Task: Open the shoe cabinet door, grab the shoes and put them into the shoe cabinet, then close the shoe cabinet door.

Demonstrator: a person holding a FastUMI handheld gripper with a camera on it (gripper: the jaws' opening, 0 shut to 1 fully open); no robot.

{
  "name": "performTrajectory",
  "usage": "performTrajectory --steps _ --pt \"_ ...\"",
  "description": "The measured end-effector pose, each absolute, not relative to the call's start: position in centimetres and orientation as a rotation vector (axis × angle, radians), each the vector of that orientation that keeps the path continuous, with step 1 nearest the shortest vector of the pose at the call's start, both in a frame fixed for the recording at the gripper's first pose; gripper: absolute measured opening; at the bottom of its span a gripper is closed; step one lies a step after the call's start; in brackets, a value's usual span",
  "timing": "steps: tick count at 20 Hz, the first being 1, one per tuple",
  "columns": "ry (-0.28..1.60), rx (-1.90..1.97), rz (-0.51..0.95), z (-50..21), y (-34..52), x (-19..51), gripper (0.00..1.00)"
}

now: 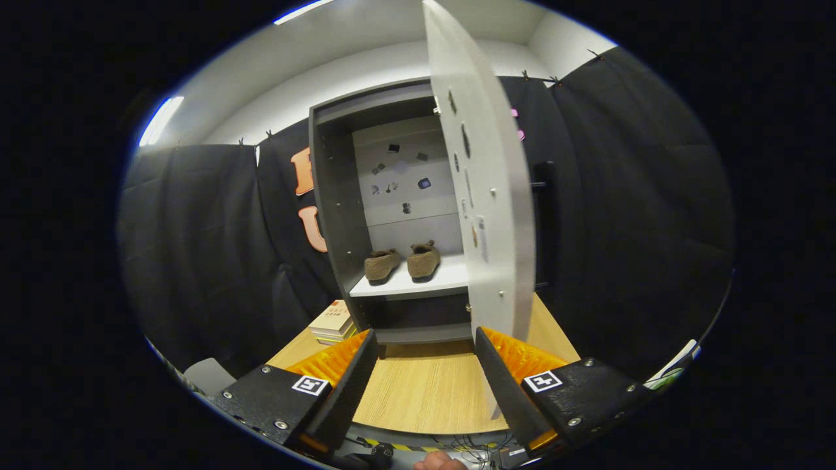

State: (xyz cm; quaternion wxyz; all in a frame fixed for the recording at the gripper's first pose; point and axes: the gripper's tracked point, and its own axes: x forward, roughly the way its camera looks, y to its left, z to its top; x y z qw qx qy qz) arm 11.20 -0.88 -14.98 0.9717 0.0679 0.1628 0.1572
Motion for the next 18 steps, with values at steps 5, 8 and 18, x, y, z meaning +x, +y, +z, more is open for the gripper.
performTrajectory --steps 5,8,18 --pt "0.267 0.161 0.258 -14.7 -6.6 12.4 0.93" --pt "0.226 0.168 0.245 -14.1 -9.0 12.8 0.95" --pt "0.160 0.250 0.142 -12.8 -12.4 16.2 0.95"
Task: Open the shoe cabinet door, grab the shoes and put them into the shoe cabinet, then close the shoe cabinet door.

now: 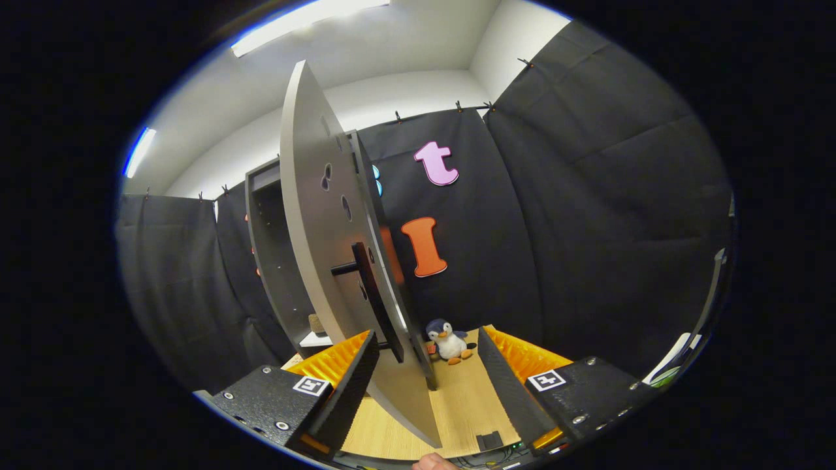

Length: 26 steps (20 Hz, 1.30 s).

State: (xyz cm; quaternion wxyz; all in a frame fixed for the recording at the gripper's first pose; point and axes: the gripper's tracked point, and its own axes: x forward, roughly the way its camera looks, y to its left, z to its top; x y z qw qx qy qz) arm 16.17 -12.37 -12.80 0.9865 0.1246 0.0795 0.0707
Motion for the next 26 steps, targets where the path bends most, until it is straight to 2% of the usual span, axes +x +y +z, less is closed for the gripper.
performTrajectory --steps 14,26 --pt "0.197 0.148 0.167 -12.9 -8.6 16.7 0.92" --pt "0.245 0.121 0.298 -13.1 1.4 16.0 0.91"
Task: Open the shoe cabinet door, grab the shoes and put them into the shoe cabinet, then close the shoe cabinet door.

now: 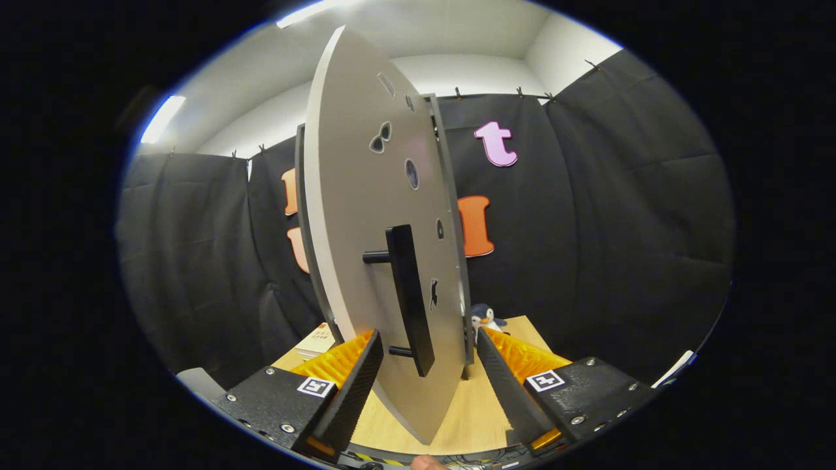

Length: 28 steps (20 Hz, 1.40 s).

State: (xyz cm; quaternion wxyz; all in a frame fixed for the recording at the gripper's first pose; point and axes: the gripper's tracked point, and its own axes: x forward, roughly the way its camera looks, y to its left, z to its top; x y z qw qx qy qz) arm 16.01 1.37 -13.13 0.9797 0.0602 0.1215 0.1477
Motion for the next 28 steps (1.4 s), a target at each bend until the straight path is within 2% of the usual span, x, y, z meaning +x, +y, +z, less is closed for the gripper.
performTrajectory --steps 14,28 --pt "0.294 0.082 0.391 -13.9 14.5 19.4 0.93" --pt "0.300 0.015 0.339 -14.1 23.5 26.3 0.92"
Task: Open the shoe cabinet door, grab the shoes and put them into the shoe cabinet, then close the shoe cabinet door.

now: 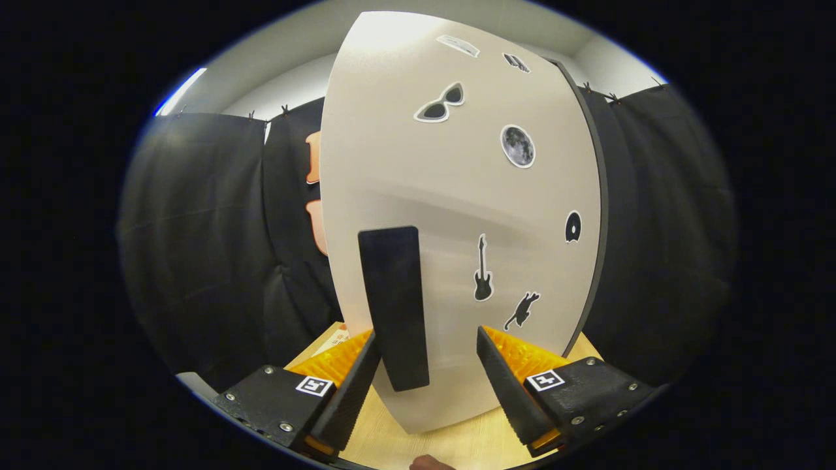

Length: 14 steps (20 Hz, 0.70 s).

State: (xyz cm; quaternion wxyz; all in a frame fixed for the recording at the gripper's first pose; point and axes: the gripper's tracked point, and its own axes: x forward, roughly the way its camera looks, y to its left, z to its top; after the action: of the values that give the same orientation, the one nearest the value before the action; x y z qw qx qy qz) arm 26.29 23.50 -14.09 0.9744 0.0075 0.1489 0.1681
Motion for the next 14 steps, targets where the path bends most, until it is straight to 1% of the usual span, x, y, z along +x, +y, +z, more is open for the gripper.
performTrajectory --steps 8,14 --pt "0.304 0.000 0.299 -14.2 26.2 29.5 0.92" --pt "0.302 0.007 0.315 -14.4 27.4 31.9 0.92"
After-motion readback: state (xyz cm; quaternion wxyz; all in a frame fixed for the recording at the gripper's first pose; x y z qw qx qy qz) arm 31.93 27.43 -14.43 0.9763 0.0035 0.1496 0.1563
